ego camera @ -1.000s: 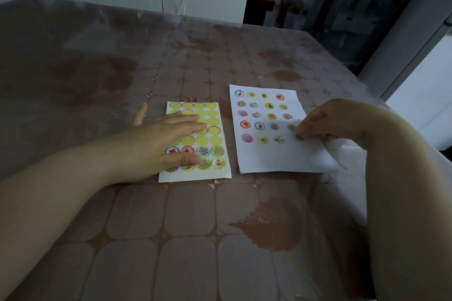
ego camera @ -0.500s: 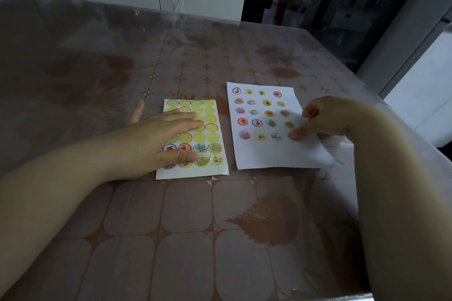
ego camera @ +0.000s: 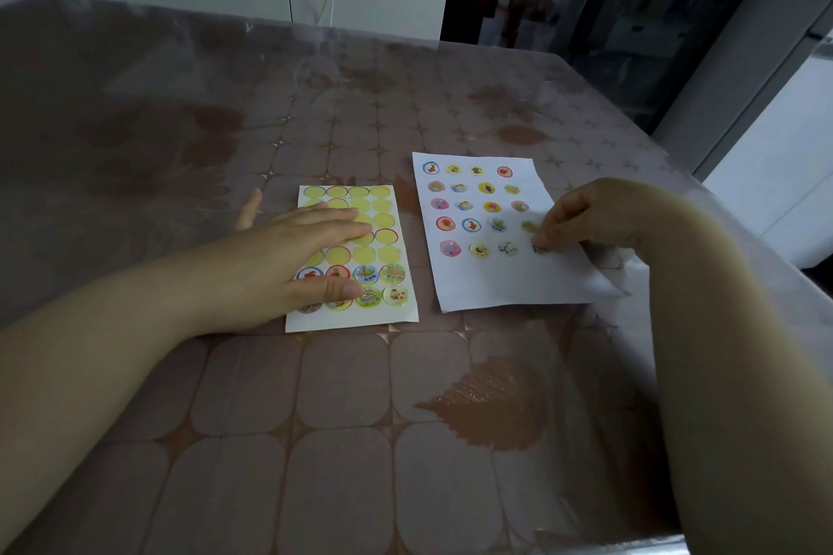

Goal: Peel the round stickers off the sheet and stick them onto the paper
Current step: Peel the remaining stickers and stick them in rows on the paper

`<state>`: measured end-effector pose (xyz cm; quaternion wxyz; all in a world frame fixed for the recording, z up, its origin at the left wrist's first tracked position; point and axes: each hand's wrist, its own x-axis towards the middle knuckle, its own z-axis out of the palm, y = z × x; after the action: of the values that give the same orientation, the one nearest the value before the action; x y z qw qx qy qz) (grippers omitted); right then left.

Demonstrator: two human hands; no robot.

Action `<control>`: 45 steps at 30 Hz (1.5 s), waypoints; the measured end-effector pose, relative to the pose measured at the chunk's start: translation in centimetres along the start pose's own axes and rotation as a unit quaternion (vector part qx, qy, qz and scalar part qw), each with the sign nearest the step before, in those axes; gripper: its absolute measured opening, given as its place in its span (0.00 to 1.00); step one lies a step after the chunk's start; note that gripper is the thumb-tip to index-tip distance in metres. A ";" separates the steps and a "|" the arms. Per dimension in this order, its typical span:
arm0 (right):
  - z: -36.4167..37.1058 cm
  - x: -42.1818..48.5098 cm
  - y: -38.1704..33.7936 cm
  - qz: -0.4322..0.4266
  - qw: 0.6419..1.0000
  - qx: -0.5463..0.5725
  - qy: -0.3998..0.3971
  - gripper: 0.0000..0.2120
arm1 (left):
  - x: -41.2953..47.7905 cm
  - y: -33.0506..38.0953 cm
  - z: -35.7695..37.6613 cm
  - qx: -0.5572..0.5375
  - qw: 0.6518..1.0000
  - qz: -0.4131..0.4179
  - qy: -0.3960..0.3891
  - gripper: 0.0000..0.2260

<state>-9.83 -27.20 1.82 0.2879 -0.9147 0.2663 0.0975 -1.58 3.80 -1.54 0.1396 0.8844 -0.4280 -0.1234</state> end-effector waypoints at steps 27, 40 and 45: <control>7.4 -4.5 -8.9 -0.329 0.944 -0.003 0.011 0.09 | -1.2 -0.3 -2.1 -0.006 0.998 0.035 -0.056 0.46; 11.8 -5.4 -11.7 -0.382 0.923 -0.012 0.049 0.06 | -1.8 -0.3 -2.7 0.065 0.982 -0.089 -0.150 0.48; 11.5 -5.2 -11.4 -0.362 0.932 0.016 0.007 0.06 | -1.7 -0.6 -2.6 0.059 0.984 -0.087 -0.147 0.48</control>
<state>-8.26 -10.42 -0.48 0.3162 -0.9451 -0.0793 -0.0236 -1.32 5.87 0.87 0.0112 0.8974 -0.3715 -0.2379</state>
